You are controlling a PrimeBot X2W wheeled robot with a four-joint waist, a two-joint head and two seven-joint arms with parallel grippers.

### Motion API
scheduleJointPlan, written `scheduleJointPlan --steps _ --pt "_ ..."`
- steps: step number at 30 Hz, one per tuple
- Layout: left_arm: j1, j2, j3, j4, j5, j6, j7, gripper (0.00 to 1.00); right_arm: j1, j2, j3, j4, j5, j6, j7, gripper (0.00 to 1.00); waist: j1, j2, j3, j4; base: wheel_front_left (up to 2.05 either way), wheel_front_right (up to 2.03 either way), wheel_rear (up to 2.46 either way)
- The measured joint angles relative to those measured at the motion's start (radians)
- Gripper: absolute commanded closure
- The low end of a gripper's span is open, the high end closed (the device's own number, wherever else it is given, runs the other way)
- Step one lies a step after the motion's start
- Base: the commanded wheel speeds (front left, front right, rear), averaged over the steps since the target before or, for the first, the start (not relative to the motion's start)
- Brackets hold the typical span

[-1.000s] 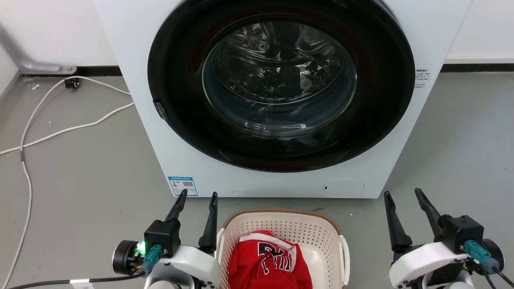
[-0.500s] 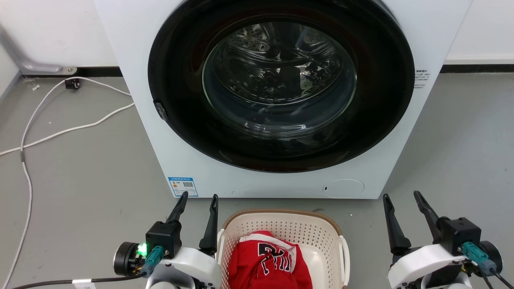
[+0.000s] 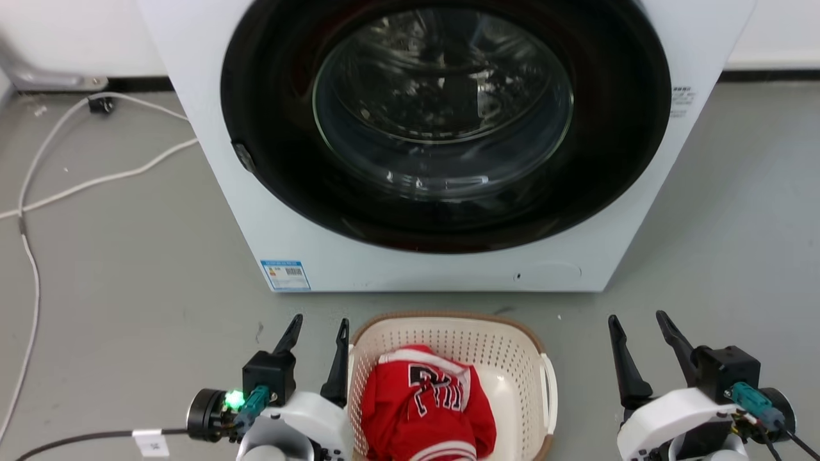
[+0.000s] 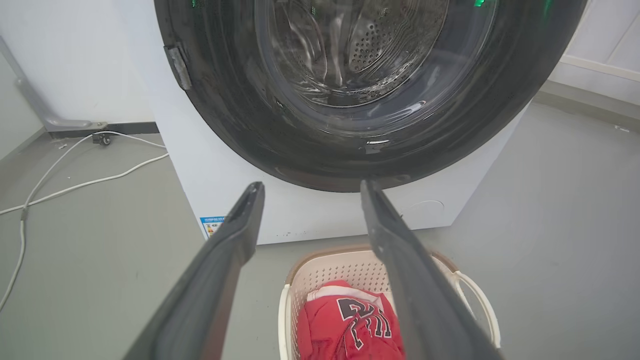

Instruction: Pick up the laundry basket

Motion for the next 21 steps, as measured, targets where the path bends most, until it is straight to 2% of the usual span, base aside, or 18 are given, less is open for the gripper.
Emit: scheduleJointPlan --steps 11,21 --pt "-0.195 -0.001 -0.016 0.236 -0.048 -0.003 0.0 0.0 -0.128 0.0 0.012 0.178 0.044 0.0 -0.007 0.0 0.0001 0.0 0.221 -0.024 0.0 0.0 0.0" --pt "-0.427 0.014 -0.007 0.504 -0.082 -0.047 0.005 0.0 -0.312 0.0 0.065 0.396 0.085 0.0 -0.025 0.0 0.0001 0.0 0.438 -0.042 0.0 0.0 0.0"
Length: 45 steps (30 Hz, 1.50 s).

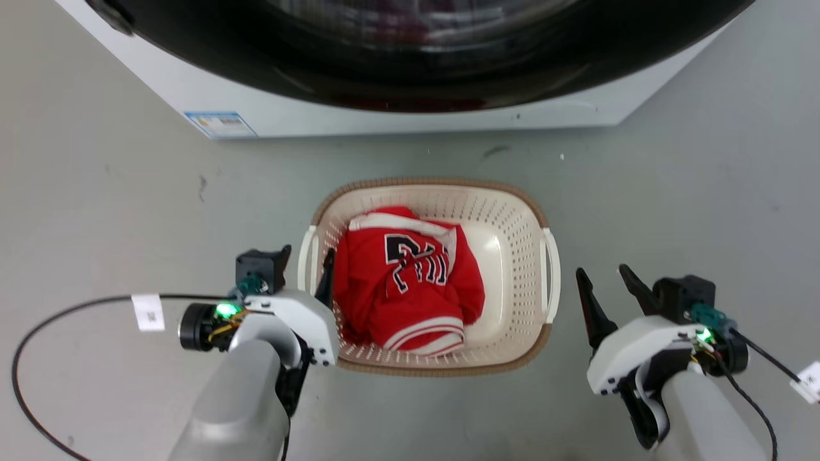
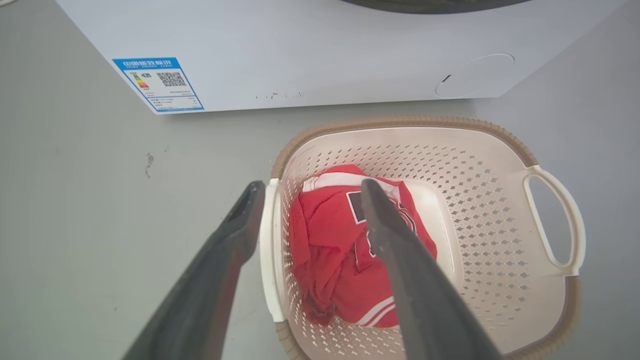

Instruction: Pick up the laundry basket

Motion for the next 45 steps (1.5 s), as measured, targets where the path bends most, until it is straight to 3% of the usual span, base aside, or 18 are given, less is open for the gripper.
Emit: scheduleJointPlan --steps 13,30,31,32,45 --pt "-0.234 0.046 0.003 0.241 -0.041 -0.035 0.065 0.0 -0.265 0.0 0.119 0.29 0.1 0.0 0.003 0.0 0.0 0.0 0.21 -0.034 0.0 0.0 0.0" --pt "-0.362 0.076 -0.021 0.347 -0.067 -0.051 0.16 0.0 -0.475 0.001 0.352 0.504 0.262 0.0 0.048 0.0 -0.0001 0.0 0.338 -0.048 0.0 0.0 0.0" --pt "-0.366 0.075 -0.023 0.349 -0.068 -0.051 0.165 0.09 -0.481 0.001 0.358 0.512 0.272 0.0 0.053 0.28 0.0 0.0 0.341 -0.048 0.0 0.0 0.0" --pt "-0.371 0.073 -0.025 0.35 -0.07 -0.051 0.166 1.0 -0.489 0.001 0.368 0.522 0.274 0.0 0.054 1.0 -0.0001 0.0 0.343 -0.046 0.0 0.0 0.0" --pt "-0.381 0.041 -0.062 0.362 -0.132 -0.057 0.194 1.0 -0.529 -0.005 0.458 0.583 0.337 -0.001 0.054 1.0 -0.0001 0.0 0.319 -0.032 0.0 0.0 0.0"
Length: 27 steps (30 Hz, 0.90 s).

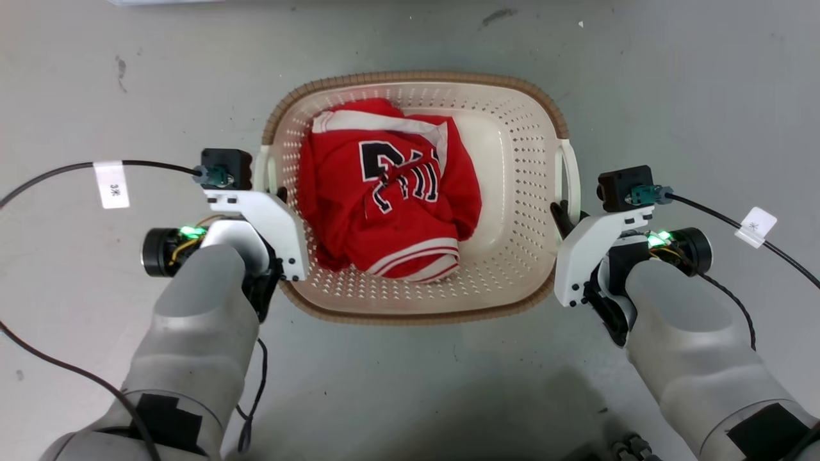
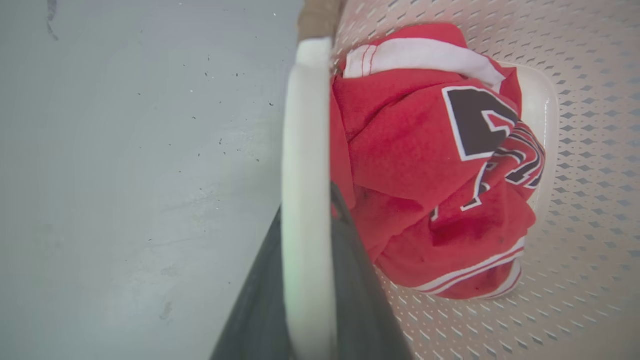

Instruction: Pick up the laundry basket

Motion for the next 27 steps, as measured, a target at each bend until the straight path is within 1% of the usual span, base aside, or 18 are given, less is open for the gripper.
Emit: scheduleJointPlan --steps 5,6,11,16,18,19,20,27 --pt "0.021 -0.019 -0.036 -0.005 -0.046 0.002 0.038 1.0 0.004 -0.016 0.026 0.014 0.024 -0.001 0.019 1.0 0.0 0.0 -0.036 0.009 0.0 0.0 0.0" --pt "0.037 -0.024 -0.061 -0.012 -0.078 0.005 0.066 1.0 0.01 -0.026 0.043 0.017 0.043 -0.001 0.038 1.0 -0.0001 0.0 -0.064 0.017 0.0 0.0 0.0" --pt "0.072 -0.029 -0.099 -0.019 -0.128 0.006 0.107 1.0 0.041 -0.033 0.073 0.019 0.08 -0.002 0.098 1.0 -0.0001 0.0 -0.125 0.027 0.0 0.0 0.0" --pt "0.126 -0.031 -0.133 -0.025 -0.192 0.006 0.174 1.0 0.077 -0.042 0.101 0.016 0.126 -0.002 0.169 1.0 -0.0001 0.0 -0.211 0.03 0.0 0.0 0.0" --pt "0.142 -0.033 -0.146 -0.03 -0.222 0.006 0.213 1.0 0.089 -0.049 0.112 0.012 0.142 -0.002 0.198 1.0 -0.0001 0.0 -0.249 0.031 0.0 0.0 0.0" --pt "0.157 -0.034 -0.162 -0.039 -0.249 0.006 0.261 1.0 0.101 -0.056 0.124 0.008 0.16 -0.002 0.236 1.0 -0.0001 0.0 -0.287 0.033 0.0 0.0 0.0" --pt "0.164 -0.034 -0.168 -0.043 -0.265 0.007 0.285 1.0 0.106 -0.059 0.13 0.005 0.169 -0.002 0.255 1.0 -0.0001 0.0 -0.306 0.034 0.0 0.0 0.0" --pt "0.182 -0.026 -0.213 -0.066 -0.345 0.007 0.429 1.0 0.108 -0.083 0.161 -0.018 0.24 -0.006 0.419 1.0 -0.0002 0.0 -0.423 0.042 0.0 0.0 0.0"
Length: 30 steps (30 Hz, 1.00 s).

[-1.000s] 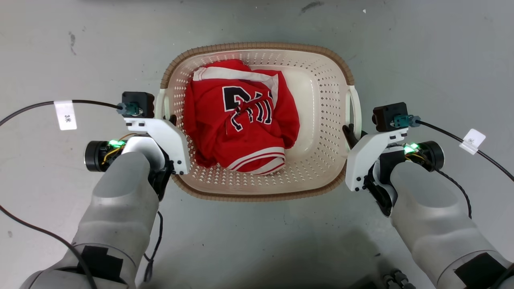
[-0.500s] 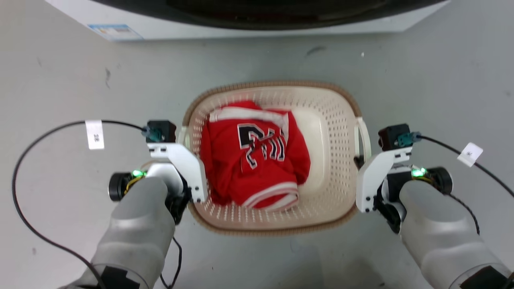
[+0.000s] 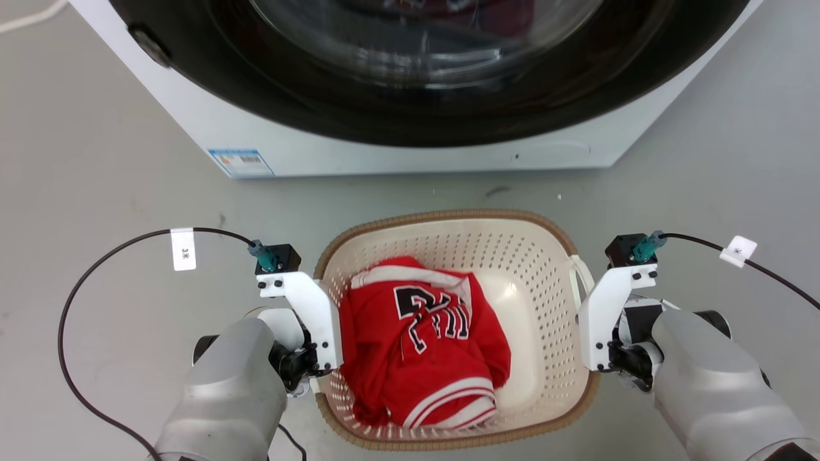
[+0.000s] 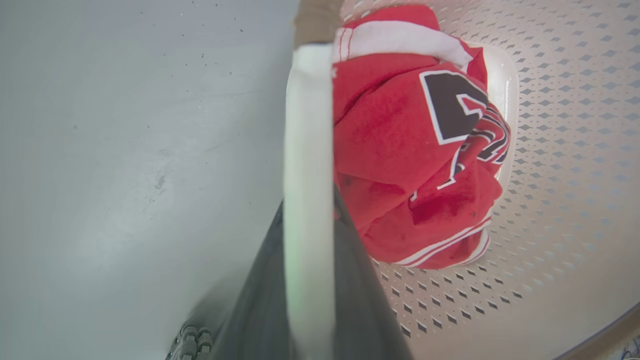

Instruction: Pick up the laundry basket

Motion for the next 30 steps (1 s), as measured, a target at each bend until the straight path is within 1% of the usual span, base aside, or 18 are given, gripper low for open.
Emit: scheduleJointPlan --steps 4,18,19,30 --pt "0.002 0.012 -0.021 -0.009 -0.032 0.0 0.058 1.0 -0.004 -0.004 0.011 -0.007 0.035 0.0 0.083 1.0 0.0 0.0 -0.055 0.005 0.0 0.0 0.0" --pt "0.019 0.033 -0.086 -0.009 -0.101 0.0 0.152 1.0 -0.009 0.006 0.037 0.021 0.118 0.0 0.306 1.0 -0.0001 0.0 -0.225 0.012 0.0 0.0 0.0" --pt "0.032 0.035 -0.097 -0.008 -0.114 0.0 0.163 1.0 0.003 0.012 0.042 0.031 0.126 0.0 0.338 1.0 -0.0001 0.0 -0.258 0.01 0.0 0.0 0.0" --pt "0.112 0.037 -0.133 0.002 -0.157 0.0 0.179 1.0 0.072 0.033 0.044 0.067 0.151 0.0 0.375 1.0 -0.0002 0.0 -0.367 0.01 0.0 0.0 0.0"
